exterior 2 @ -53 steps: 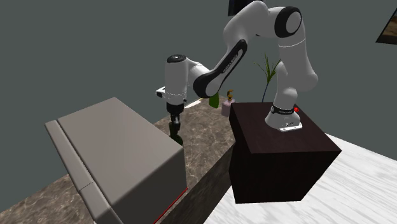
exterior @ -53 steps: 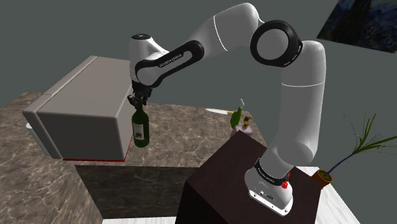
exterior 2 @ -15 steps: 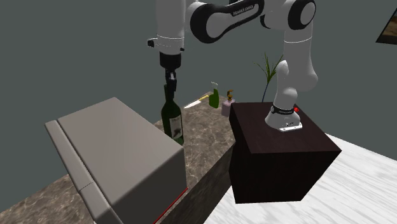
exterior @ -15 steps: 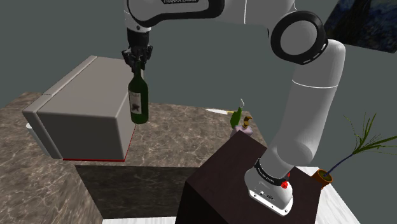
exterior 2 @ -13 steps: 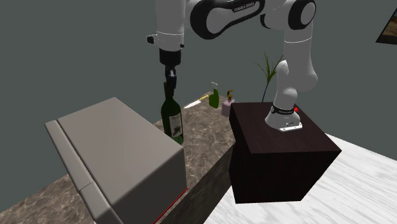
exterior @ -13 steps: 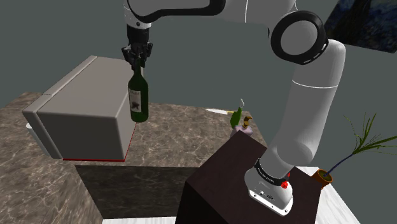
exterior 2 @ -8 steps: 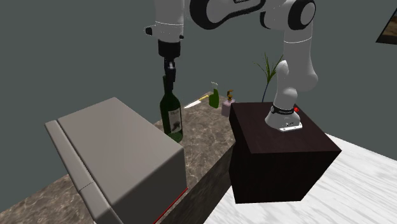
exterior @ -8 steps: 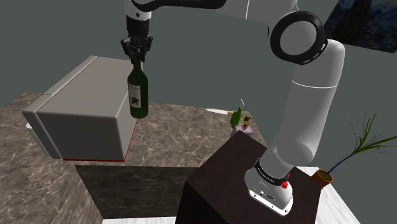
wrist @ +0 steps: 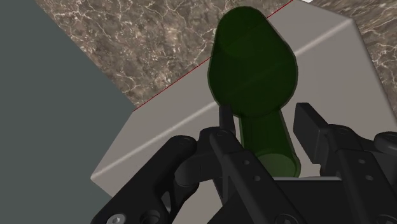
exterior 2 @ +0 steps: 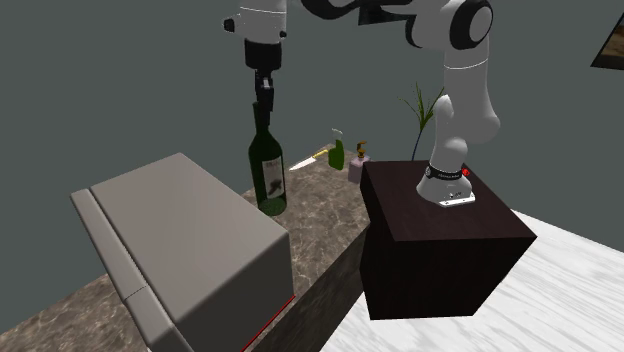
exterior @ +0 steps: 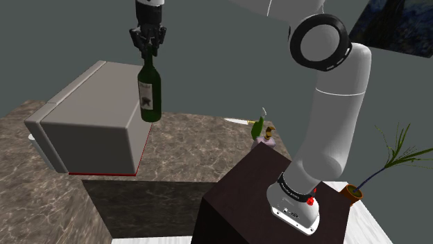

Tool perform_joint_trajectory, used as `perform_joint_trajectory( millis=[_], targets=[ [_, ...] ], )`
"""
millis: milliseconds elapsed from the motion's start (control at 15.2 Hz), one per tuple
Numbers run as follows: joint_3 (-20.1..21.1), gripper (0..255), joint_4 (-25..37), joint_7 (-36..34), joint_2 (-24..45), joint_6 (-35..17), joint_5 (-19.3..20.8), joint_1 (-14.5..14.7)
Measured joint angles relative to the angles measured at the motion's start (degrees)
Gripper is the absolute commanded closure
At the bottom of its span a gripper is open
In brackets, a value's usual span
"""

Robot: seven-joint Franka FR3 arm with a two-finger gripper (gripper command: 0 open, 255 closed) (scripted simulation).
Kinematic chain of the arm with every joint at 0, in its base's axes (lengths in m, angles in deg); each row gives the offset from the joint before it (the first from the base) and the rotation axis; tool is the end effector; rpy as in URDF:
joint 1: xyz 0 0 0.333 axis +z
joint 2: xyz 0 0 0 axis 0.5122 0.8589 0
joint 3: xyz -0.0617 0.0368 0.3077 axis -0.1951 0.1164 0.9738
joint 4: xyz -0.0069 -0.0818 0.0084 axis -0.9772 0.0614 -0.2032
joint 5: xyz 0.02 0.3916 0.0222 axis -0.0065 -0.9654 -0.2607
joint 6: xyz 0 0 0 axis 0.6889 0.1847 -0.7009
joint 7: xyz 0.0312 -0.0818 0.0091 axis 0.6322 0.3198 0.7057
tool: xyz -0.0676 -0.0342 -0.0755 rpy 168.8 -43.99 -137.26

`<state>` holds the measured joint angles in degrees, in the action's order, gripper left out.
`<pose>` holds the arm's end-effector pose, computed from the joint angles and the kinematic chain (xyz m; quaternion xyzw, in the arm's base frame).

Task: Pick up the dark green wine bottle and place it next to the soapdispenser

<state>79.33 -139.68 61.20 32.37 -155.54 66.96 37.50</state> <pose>0.6272 0.2099 0.5922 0.9921 0.1117 0.0549 0.0126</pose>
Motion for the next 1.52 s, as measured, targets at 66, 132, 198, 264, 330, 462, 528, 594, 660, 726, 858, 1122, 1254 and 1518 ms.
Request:
perform_joint_trajectory(
  millis=[66, 132, 198, 264, 330, 462, 528, 594, 660, 726, 858, 1122, 1254, 1518],
  targets=[
    [0.03, 255, 1.24, -0.03, 0.19, 1.05, 0.07, 0.16],
    [0.03, 255, 2.18, 0.04, 0.36, 1.83, 0.11, 0.23],
    [0.05, 255, 3.29, 0.03, 0.64, 2.66, 0.20, 0.38],
    [0.04, 255, 4.34, 0.13, 0.88, 3.47, 0.25, 0.44],
    [0.05, 255, 5.93, 0.10, 1.37, 4.58, 0.40, 0.68],
    [0.07, 255, 9.18, 0.09, 2.39, 6.84, 0.72, 1.15],
    [0.05, 255, 11.09, 0.20, 3.07, 8.06, 0.89, 1.36],
    [0.02, 255, 12.93, 0.27, 3.75, 9.22, 1.09, 1.59],
    [0.01, 255, 14.82, 0.28, 4.45, 10.43, 1.30, 1.90],
    [-0.02, 255, 16.70, 0.34, 5.19, 11.57, 1.51, 2.18],
    [-0.13, 255, 21.63, 0.48, 7.18, 14.50, 2.09, 3.00],
    [-0.37, 255, 29.08, 1.24, 9.83, 19.43, 2.80, 3.85],
    [-0.09, 255, 20.60, 2.61, 4.15, 16.43, 1.17, 0.60],
    [-0.81, 255, 5.12, 6.51, -6.13, 10.76, -2.33, -5.03]
  ],
)
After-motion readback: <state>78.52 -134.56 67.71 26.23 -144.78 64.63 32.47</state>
